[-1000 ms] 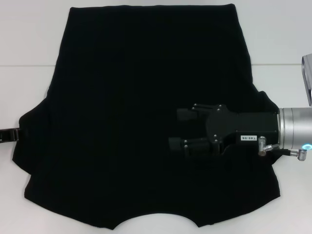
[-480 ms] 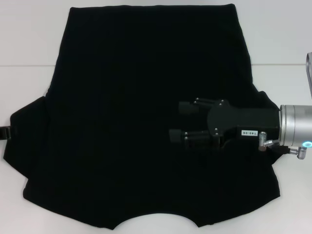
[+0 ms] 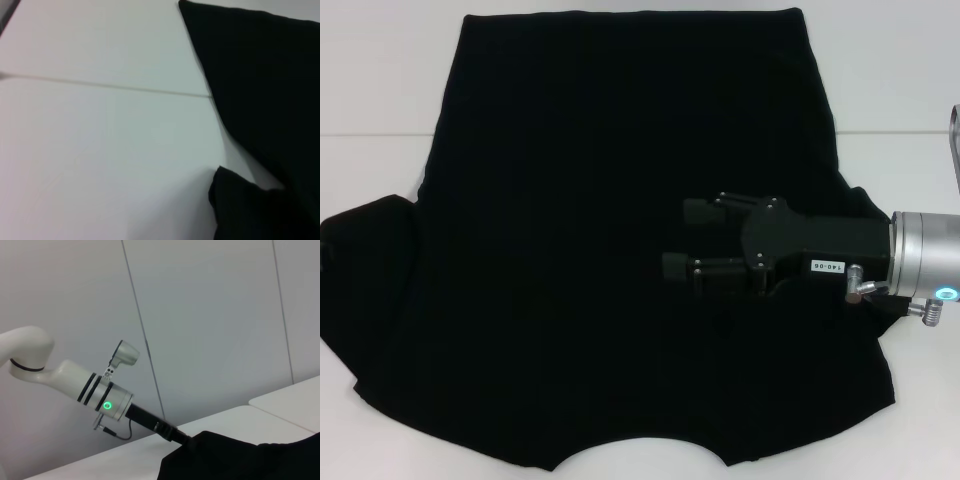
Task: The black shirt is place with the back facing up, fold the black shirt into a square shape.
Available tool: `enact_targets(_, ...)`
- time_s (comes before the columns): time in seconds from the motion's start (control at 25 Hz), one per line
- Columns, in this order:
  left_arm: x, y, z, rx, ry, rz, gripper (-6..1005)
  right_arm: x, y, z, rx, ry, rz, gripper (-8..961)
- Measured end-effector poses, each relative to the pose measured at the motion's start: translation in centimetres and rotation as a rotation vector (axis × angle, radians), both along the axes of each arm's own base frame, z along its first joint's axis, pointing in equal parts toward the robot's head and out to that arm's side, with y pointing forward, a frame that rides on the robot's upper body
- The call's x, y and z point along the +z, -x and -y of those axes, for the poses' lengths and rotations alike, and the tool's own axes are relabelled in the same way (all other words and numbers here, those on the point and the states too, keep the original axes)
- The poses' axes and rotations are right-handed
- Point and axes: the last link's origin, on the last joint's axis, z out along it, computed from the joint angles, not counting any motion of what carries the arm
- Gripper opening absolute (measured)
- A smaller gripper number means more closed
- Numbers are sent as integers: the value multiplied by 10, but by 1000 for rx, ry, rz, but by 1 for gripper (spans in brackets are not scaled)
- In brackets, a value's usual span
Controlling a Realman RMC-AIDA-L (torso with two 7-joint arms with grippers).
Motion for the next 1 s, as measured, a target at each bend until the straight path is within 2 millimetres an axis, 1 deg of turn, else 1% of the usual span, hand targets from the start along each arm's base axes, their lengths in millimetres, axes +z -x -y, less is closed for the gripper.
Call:
enact_targets(0.36, 7, -1, -7, -5, -39, -34, 13, -1, -1, 1, -8, 5, -6, 917)
enact_targets(1.0, 13, 9, 2, 31, -74, -12, 13, -1, -1, 0, -9, -4, -10, 916)
